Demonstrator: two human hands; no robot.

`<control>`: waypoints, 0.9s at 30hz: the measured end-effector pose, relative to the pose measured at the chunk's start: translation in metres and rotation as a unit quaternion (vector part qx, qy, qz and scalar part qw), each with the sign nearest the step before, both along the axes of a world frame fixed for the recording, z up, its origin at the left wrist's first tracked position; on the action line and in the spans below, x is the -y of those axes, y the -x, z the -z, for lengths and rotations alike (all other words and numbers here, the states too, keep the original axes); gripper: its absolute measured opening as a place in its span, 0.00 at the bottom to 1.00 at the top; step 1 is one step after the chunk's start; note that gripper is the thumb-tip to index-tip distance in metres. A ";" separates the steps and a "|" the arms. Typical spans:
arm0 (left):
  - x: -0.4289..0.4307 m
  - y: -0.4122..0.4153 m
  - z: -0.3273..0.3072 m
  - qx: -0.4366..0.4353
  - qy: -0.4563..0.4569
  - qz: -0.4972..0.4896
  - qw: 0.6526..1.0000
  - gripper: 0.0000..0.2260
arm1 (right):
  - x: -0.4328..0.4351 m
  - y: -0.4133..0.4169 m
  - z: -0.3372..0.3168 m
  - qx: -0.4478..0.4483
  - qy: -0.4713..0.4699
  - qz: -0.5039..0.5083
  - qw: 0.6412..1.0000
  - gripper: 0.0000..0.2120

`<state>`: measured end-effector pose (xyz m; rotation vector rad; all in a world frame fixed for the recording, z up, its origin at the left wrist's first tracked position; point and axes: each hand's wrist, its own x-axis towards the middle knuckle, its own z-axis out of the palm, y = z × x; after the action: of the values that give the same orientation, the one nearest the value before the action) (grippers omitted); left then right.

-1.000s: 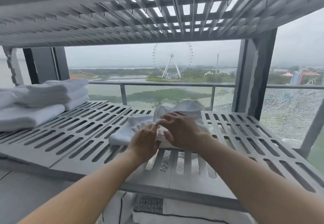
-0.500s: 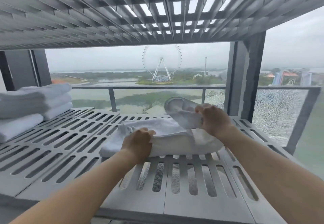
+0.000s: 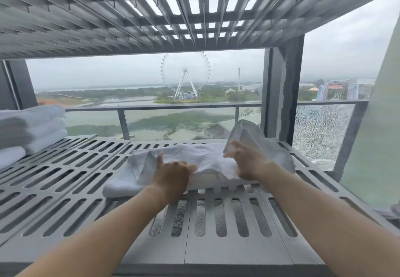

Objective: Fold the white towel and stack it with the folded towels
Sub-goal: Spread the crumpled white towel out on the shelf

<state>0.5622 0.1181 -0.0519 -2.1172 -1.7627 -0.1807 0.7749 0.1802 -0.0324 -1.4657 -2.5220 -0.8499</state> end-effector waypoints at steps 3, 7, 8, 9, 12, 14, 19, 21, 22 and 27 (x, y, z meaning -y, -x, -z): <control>0.006 0.016 -0.001 0.004 -0.028 -0.005 1.000 0.21 | 0.002 -0.019 0.007 -0.077 0.038 0.049 0.995 0.25; 0.014 0.027 0.004 -0.006 -0.016 -0.017 1.000 0.16 | 0.012 -0.029 0.007 -0.148 0.124 0.036 0.981 0.20; 0.016 0.028 0.006 -0.003 -0.005 -0.026 1.000 0.15 | 0.016 -0.029 0.008 -0.155 0.141 0.028 0.977 0.19; 0.018 0.028 0.008 0.007 0.002 -0.033 0.999 0.14 | 0.020 -0.029 0.009 -0.162 0.151 0.021 0.975 0.17; 0.027 0.029 0.012 0.047 0.006 -0.040 0.998 0.13 | 0.032 -0.030 0.013 -0.181 0.148 0.003 0.972 0.13; 0.034 0.030 0.013 0.058 0.001 -0.042 0.997 0.12 | 0.039 -0.030 0.016 -0.186 0.122 -0.033 0.974 0.11; 0.051 0.026 0.015 0.063 -0.010 -0.043 0.997 0.12 | 0.058 -0.019 0.026 -0.227 0.187 -0.111 0.949 0.12; 0.058 0.026 0.016 0.059 -0.007 -0.045 0.997 0.12 | 0.065 -0.017 0.031 -0.209 0.200 -0.110 0.951 0.15; 0.062 0.027 0.016 0.059 -0.004 -0.047 0.997 0.12 | 0.068 -0.017 0.032 -0.190 0.196 -0.104 0.956 0.16; 0.079 0.028 0.015 0.057 0.001 -0.069 0.996 0.11 | 0.079 -0.031 0.029 -0.117 0.178 0.010 0.977 0.21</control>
<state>0.5344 0.0388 -0.0674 -2.0120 -1.9680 -0.2674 0.8060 0.1009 -0.0619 -1.5780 -2.5705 -0.2122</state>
